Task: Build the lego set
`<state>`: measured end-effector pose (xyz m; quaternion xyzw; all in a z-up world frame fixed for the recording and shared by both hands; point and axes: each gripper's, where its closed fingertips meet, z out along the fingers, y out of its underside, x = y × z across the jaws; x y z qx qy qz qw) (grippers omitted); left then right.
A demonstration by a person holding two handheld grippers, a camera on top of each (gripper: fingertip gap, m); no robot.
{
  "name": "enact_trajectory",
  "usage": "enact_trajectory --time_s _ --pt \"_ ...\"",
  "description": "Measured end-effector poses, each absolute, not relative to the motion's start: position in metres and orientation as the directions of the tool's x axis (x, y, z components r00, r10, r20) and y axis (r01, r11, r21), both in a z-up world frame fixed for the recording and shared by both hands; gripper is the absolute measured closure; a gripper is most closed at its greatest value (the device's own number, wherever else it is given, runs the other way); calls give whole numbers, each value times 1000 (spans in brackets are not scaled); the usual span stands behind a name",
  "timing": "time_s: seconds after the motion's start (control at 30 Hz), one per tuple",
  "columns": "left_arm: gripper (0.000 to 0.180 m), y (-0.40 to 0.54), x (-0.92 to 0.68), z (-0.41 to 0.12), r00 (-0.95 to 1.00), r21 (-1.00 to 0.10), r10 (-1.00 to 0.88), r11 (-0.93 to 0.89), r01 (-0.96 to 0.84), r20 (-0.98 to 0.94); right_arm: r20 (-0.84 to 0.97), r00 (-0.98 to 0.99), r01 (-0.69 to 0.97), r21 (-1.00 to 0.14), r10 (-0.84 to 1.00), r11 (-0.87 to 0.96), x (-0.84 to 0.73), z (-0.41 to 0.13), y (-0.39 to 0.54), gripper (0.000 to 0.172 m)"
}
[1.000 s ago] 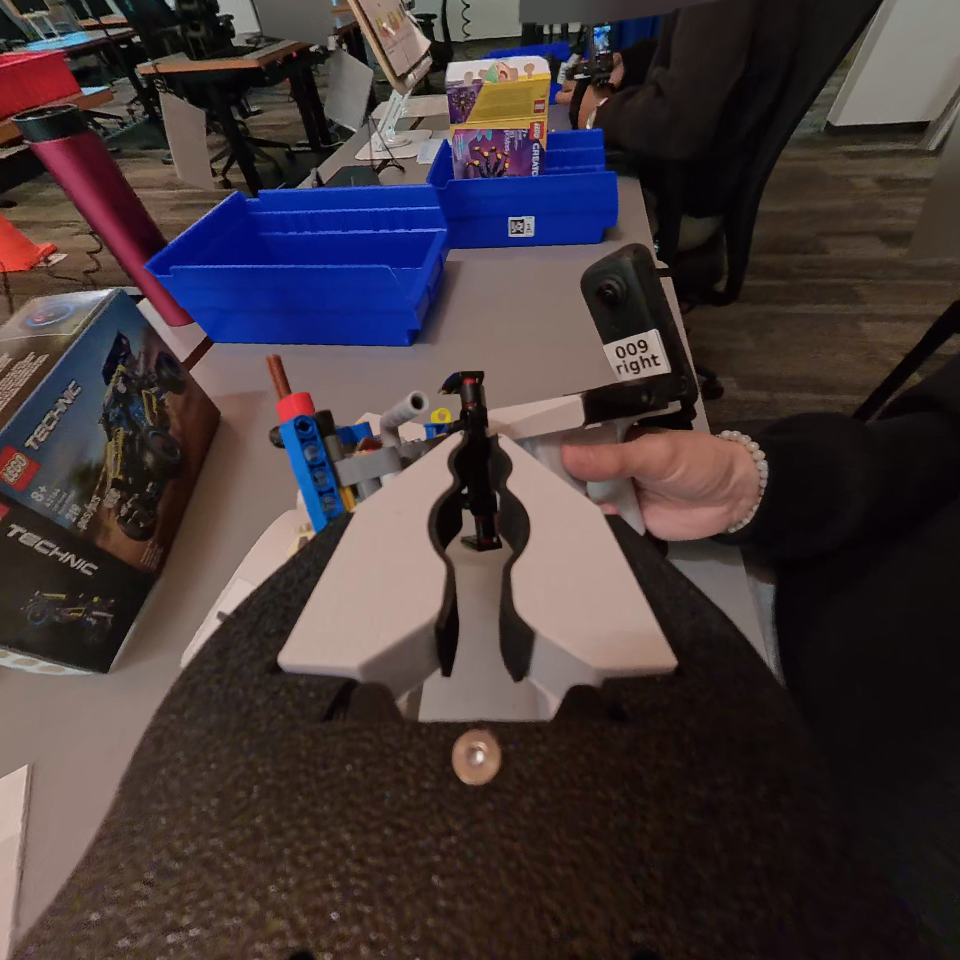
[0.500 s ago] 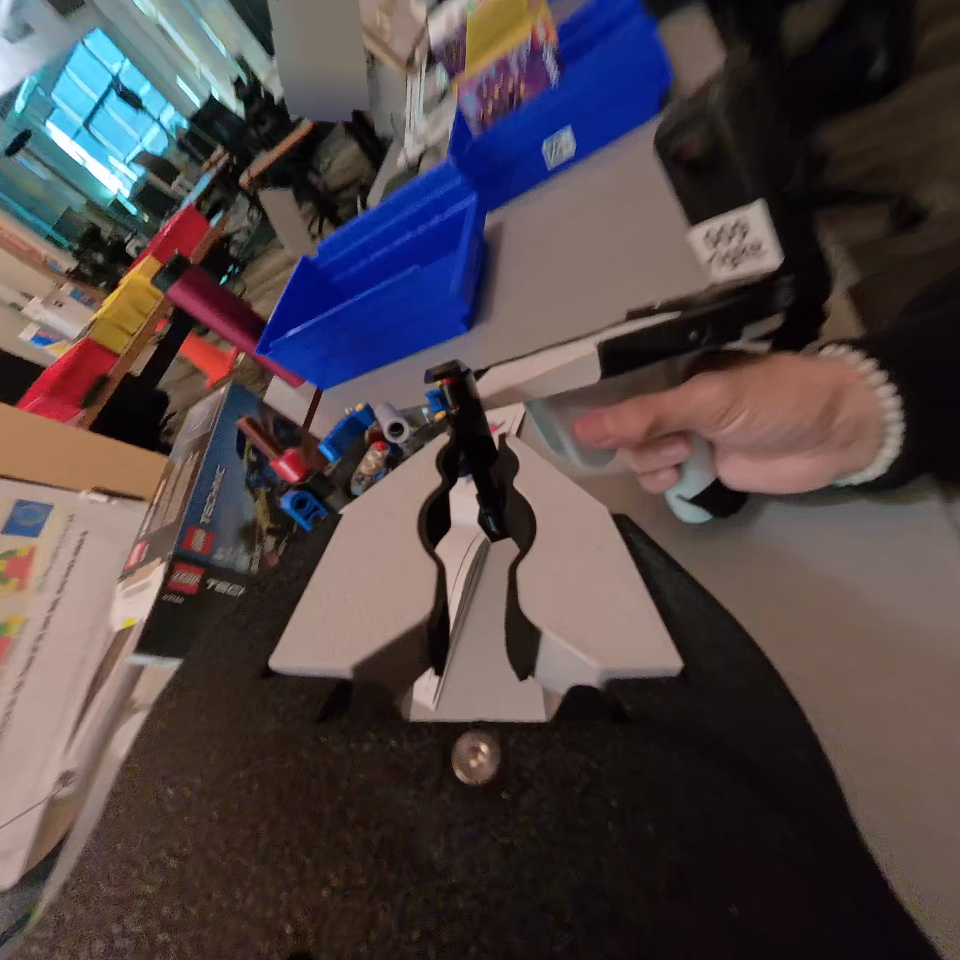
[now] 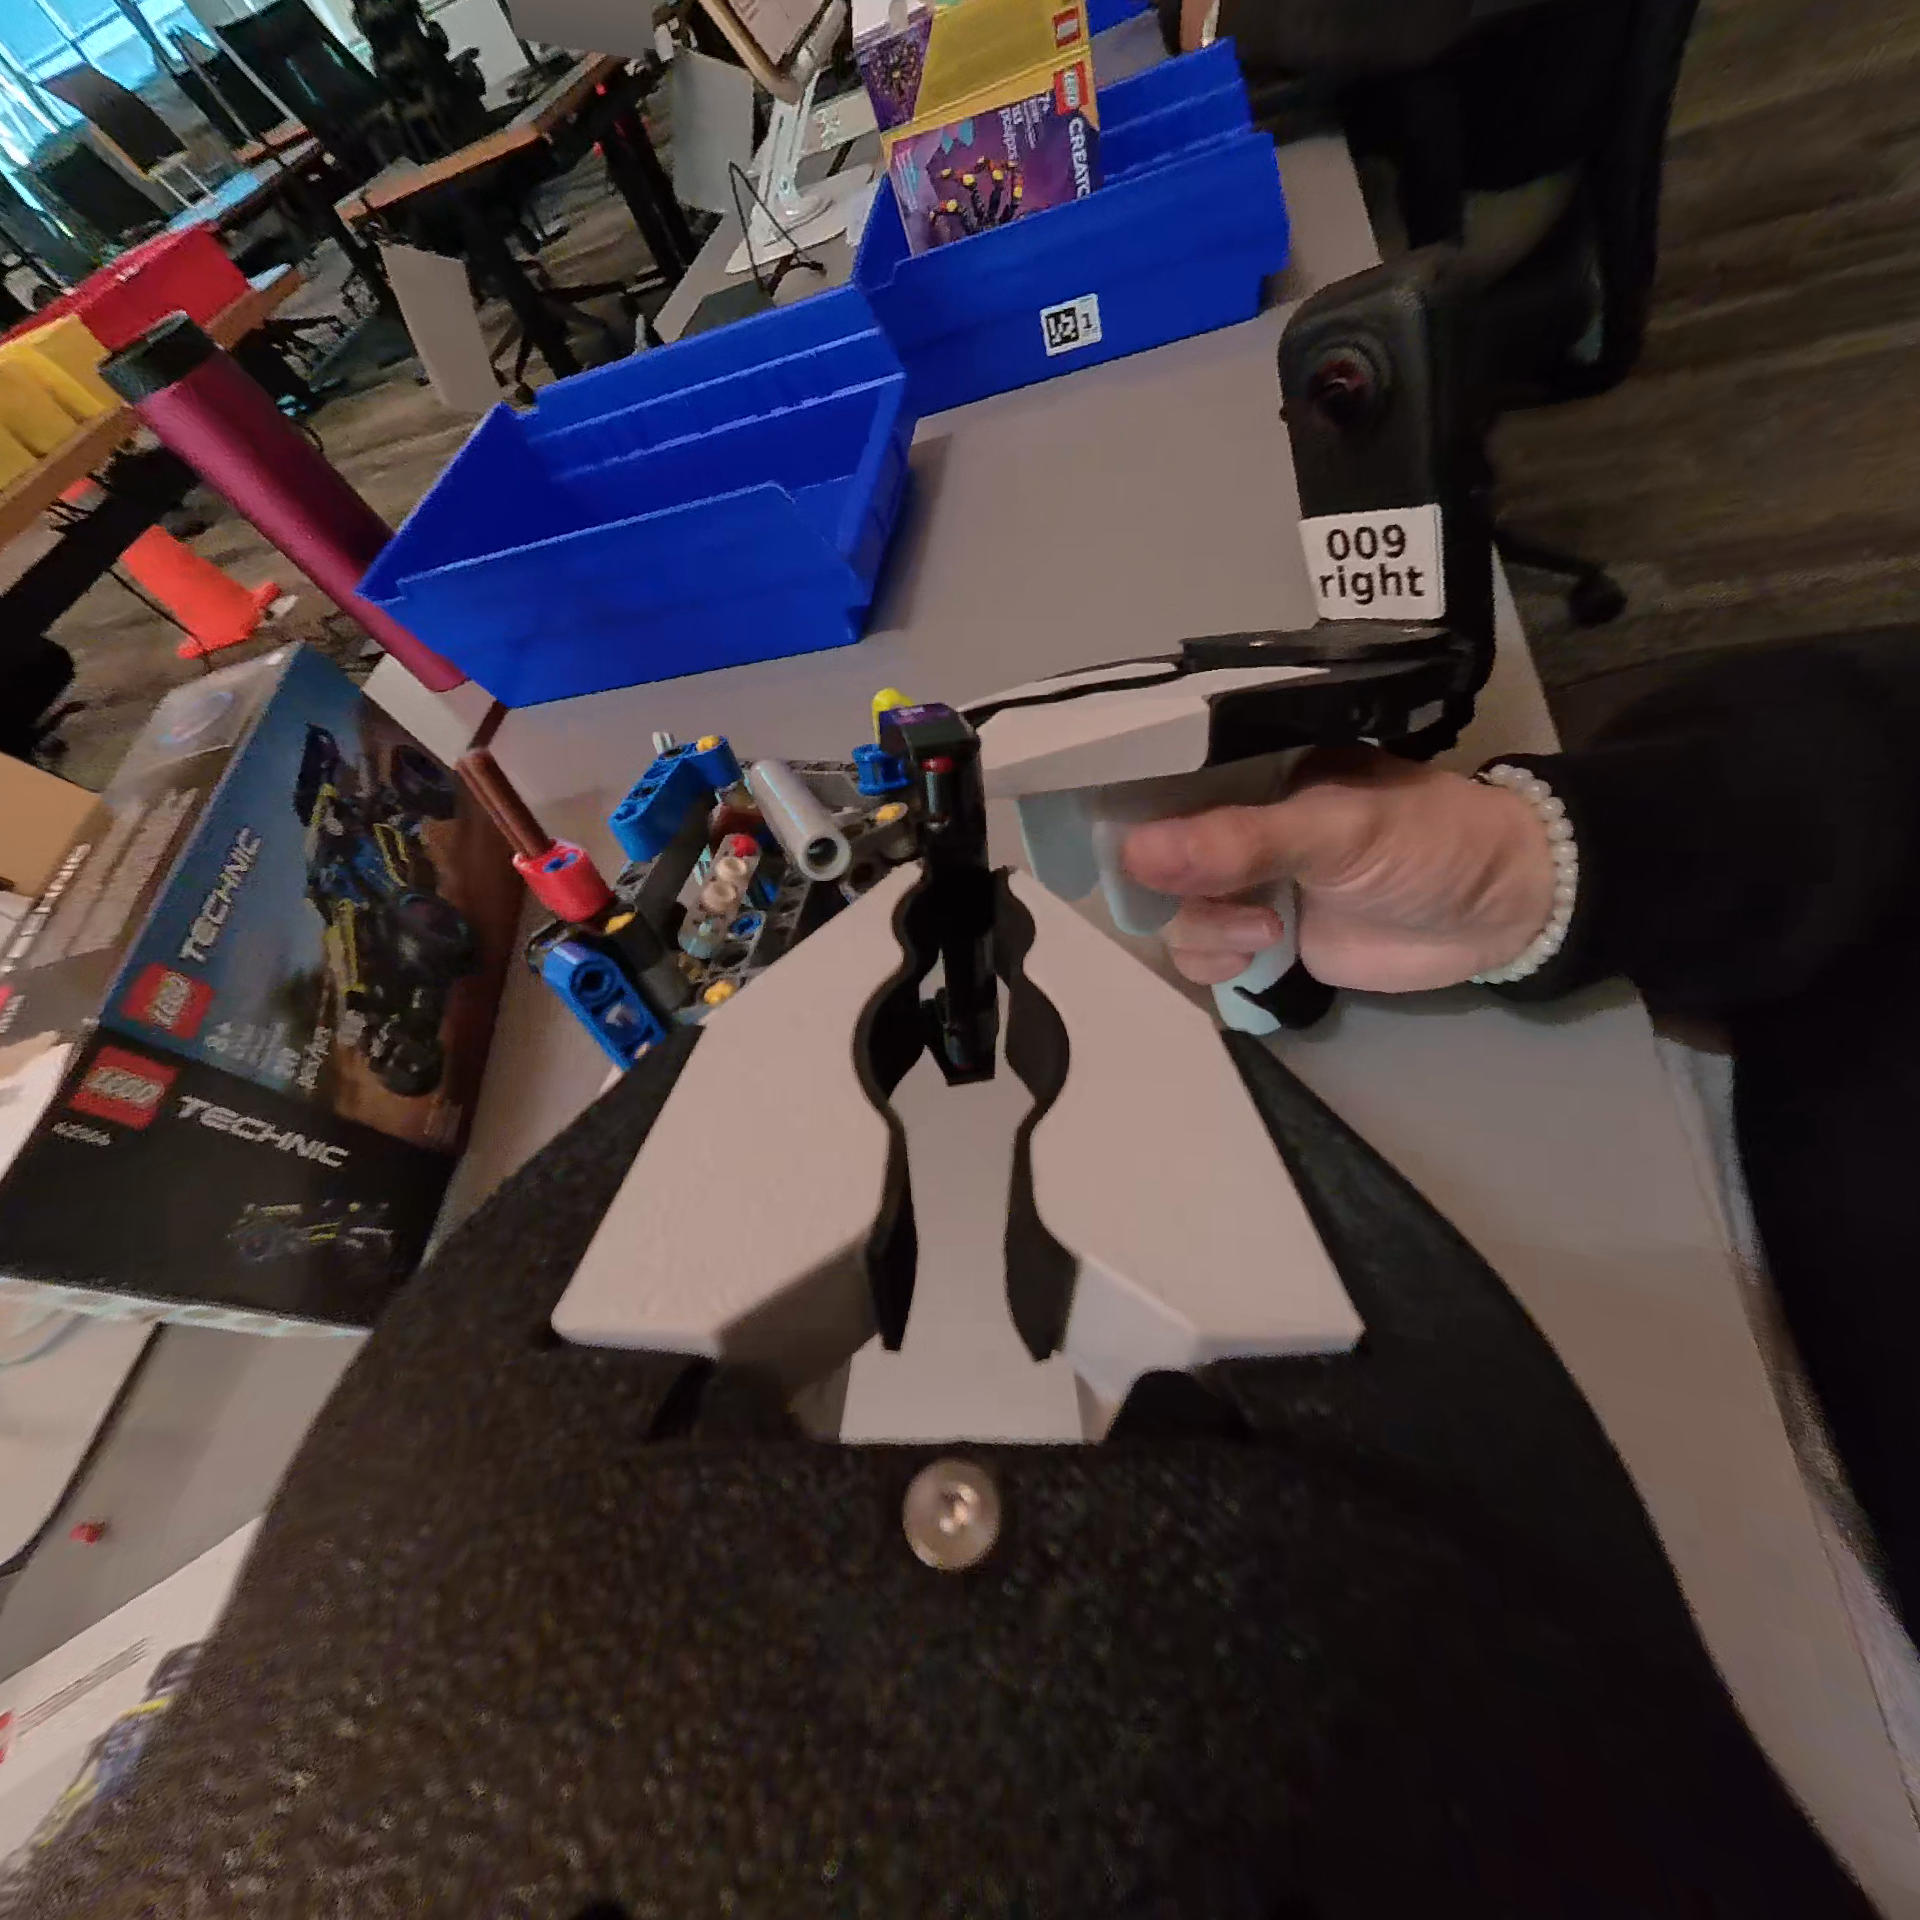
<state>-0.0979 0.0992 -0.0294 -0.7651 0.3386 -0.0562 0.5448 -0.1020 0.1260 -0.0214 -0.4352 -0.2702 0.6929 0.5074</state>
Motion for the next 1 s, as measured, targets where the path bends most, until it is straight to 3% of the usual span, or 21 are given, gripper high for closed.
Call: enact_trajectory --time_s 0.2,0.33,0.4,0.5,1.0 --pt "173 102 -98 -35 796 -893 -576 -239 -382 -187 -277 -41 -426 -864 960 -268 -105 -30 129 167" --pt "174 102 -102 -38 793 -881 -566 -228 -415 -227 -242 -60 -400 -883 968 -245 -107 -31 128 167" --pt "175 103 -104 -40 792 -876 -558 -220 -430 -249 -247 -75 -406 -877 966 -256 -109 -32 125 156" --pt "174 103 -101 -41 789 -887 -569 -209 -411 -231 -198 -16 -395 -899 980 -188 -107 -33 129 167" --pt "174 104 -108 -55 839 -861 -466 -262 -436 -283 -136 25 -293 -948 990 -122 -114 -43 129 167"
